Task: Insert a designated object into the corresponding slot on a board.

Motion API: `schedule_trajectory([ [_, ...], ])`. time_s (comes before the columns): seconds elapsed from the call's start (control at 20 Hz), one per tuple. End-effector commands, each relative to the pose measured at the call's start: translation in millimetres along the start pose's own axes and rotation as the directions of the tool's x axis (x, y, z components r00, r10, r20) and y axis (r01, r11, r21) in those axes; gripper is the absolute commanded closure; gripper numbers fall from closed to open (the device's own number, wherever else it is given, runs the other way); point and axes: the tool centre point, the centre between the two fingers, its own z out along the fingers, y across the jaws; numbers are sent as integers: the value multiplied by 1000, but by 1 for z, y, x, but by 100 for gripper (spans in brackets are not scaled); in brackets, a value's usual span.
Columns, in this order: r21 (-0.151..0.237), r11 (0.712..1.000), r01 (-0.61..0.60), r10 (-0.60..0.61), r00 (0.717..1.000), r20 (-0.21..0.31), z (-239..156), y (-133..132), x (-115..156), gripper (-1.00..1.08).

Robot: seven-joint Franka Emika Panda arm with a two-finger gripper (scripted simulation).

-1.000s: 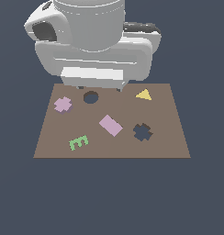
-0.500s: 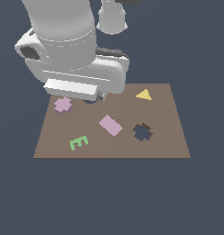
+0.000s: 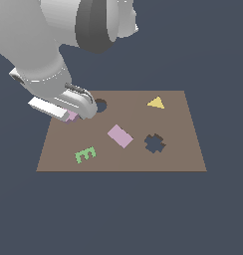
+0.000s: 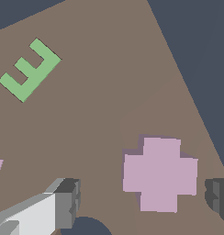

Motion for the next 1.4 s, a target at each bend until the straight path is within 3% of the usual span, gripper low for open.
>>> schedule_trajectory([
  [0.0,1,999,-36,36,999,1,11,12,0,-92],
  [0.85,4,998,-57,57,998,4,39,20,-1,-92],
  [0.9,4,998,-57,57,998,4,39,20,-1,108],
  [1.35,4,998,-57,57,998,4,39,20,-1,108],
])
